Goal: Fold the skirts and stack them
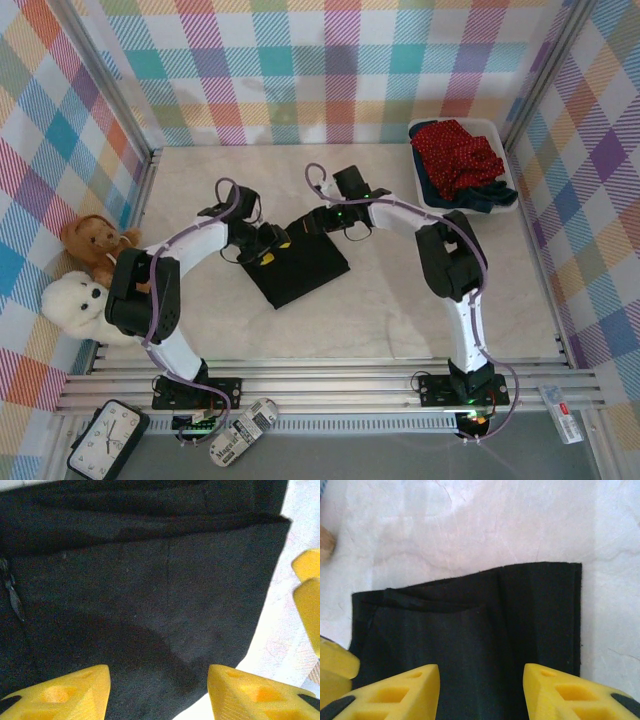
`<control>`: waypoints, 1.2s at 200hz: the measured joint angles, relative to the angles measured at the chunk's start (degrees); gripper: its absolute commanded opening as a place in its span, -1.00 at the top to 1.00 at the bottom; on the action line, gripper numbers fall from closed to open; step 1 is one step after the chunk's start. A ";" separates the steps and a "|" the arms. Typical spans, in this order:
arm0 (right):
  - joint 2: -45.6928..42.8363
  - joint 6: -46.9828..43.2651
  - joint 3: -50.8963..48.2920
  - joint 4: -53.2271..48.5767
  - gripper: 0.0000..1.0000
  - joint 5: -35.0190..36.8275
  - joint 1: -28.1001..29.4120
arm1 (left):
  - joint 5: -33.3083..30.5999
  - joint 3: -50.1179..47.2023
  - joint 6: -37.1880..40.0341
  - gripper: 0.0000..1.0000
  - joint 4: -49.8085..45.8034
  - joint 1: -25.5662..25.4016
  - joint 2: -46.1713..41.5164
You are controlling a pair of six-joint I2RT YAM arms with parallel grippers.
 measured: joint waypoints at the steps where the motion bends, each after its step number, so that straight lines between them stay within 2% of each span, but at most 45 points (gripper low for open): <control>1: 0.09 -0.07 0.09 -0.04 0.10 -0.02 0.00 | -0.02 -0.04 -0.07 -0.08 0.00 0.00 0.00; 47: 2.82 -2.93 2.78 -3.13 0.44 -2.25 0.44 | 0.00 -1.31 -2.91 -0.10 1.55 -0.07 0.00; 64: 2.82 -3.91 4.13 -4.09 0.77 -2.75 0.42 | 0.07 -1.31 -3.26 -0.17 2.12 -0.07 0.00; 78: 2.82 -4.44 5.11 -4.55 1.00 -3.45 0.44 | 0.28 -1.31 -3.21 -0.32 2.60 -0.07 0.00; 116: 2.75 -2.99 5.25 -3.54 1.00 -4.35 0.48 | -0.63 -1.33 -3.41 -0.76 2.69 -0.04 0.20; 156: 4.33 -0.33 7.98 -2.69 1.00 -3.63 0.48 | -6.25 -5.42 -3.02 -0.86 3.26 1.77 1.75; 188: 10.93 -0.31 15.45 -4.72 0.65 0.09 0.96 | -6.01 -4.44 -1.03 -0.90 4.26 2.56 3.17; 222: 10.25 0.39 15.19 -8.28 0.34 6.03 1.07 | -5.84 -2.16 2.27 -1.00 3.61 2.60 3.82; 240: 6.47 1.62 11.91 -9.22 -0.04 8.02 1.20 | -6.67 -0.28 4.98 -1.00 1.40 2.62 3.93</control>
